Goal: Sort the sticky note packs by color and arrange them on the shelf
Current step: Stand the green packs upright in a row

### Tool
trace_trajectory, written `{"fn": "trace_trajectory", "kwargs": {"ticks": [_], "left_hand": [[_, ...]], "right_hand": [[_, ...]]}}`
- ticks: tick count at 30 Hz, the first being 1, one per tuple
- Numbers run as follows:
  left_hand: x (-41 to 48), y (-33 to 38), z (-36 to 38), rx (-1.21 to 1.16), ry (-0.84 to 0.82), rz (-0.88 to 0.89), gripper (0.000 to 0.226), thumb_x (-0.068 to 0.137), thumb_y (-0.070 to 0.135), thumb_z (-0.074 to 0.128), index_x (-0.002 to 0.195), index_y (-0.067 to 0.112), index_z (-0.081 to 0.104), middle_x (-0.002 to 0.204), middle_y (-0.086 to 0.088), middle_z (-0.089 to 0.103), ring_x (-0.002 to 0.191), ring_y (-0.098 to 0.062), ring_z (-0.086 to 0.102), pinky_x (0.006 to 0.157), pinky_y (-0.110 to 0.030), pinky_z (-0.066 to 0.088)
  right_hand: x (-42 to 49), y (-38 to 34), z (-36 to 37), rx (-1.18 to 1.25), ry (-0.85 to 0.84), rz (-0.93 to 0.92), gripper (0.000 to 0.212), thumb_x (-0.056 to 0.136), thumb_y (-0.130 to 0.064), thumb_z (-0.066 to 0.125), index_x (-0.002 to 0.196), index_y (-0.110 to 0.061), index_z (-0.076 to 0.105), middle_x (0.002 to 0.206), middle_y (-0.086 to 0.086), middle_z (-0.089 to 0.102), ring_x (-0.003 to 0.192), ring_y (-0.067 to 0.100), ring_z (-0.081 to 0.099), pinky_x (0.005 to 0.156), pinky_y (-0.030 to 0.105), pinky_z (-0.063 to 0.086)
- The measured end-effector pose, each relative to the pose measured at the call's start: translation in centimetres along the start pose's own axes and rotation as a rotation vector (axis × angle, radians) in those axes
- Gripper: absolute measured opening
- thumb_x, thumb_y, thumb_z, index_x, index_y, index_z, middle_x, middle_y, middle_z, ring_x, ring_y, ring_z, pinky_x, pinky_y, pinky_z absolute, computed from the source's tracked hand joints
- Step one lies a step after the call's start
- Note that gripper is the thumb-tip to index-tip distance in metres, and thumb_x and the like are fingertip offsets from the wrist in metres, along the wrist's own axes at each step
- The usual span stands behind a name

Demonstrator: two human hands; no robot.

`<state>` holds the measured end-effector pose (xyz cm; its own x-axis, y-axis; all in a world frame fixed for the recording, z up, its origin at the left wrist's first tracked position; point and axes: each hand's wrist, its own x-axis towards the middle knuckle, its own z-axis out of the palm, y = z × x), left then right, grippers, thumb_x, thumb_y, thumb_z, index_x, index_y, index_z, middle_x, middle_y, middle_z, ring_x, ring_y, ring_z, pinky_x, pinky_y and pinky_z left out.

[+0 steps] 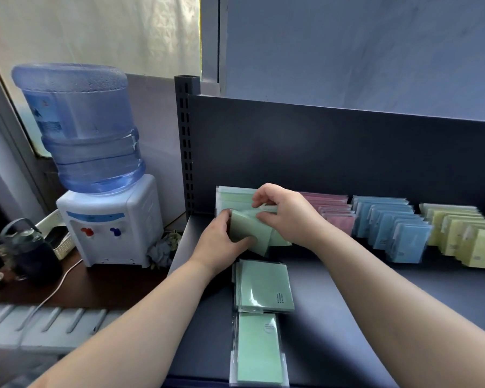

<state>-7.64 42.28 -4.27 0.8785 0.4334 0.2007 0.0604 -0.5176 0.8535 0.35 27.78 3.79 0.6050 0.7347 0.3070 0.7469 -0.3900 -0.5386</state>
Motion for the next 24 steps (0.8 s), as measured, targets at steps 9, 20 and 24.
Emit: {"fn": "trace_trajectory", "kwargs": {"ticks": [9, 20, 24], "left_hand": [[-0.2, 0.4, 0.2, 0.074, 0.026, -0.017, 0.075, 0.07, 0.04, 0.079, 0.133, 0.031, 0.038, 0.118, 0.004, 0.054, 0.109, -0.015, 0.05, 0.09, -0.027, 0.042], [-0.1, 0.4, 0.0, 0.054, 0.058, 0.0, 0.041, 0.083, 0.042, 0.068, 0.111, 0.02, 0.047, 0.095, 0.009, 0.059, 0.088, -0.014, 0.057, 0.072, -0.026, 0.041], [0.1, 0.2, 0.3, 0.071, 0.068, 0.007, 0.035, 0.082, 0.035, 0.07, 0.105, 0.022, 0.048, 0.096, 0.007, 0.06, 0.09, -0.015, 0.056, 0.074, -0.025, 0.04]], "right_hand": [[2.6, -2.5, 0.4, -0.257, -0.186, -0.007, 0.026, 0.089, -0.023, 0.061, 0.114, -0.02, 0.054, 0.103, -0.004, 0.067, 0.086, 0.01, 0.058, 0.068, 0.021, 0.041], [1.1, -0.4, 1.1, -0.24, -0.169, -0.013, 0.048, 0.08, -0.035, 0.07, 0.121, -0.022, 0.048, 0.115, -0.003, 0.052, 0.106, 0.014, 0.051, 0.088, 0.021, 0.04], [0.0, 1.5, 1.5, -0.355, -0.231, 0.027, 0.071, 0.077, -0.03, 0.072, 0.14, -0.021, 0.039, 0.137, 0.001, 0.041, 0.126, 0.021, 0.039, 0.106, 0.026, 0.032]]}}
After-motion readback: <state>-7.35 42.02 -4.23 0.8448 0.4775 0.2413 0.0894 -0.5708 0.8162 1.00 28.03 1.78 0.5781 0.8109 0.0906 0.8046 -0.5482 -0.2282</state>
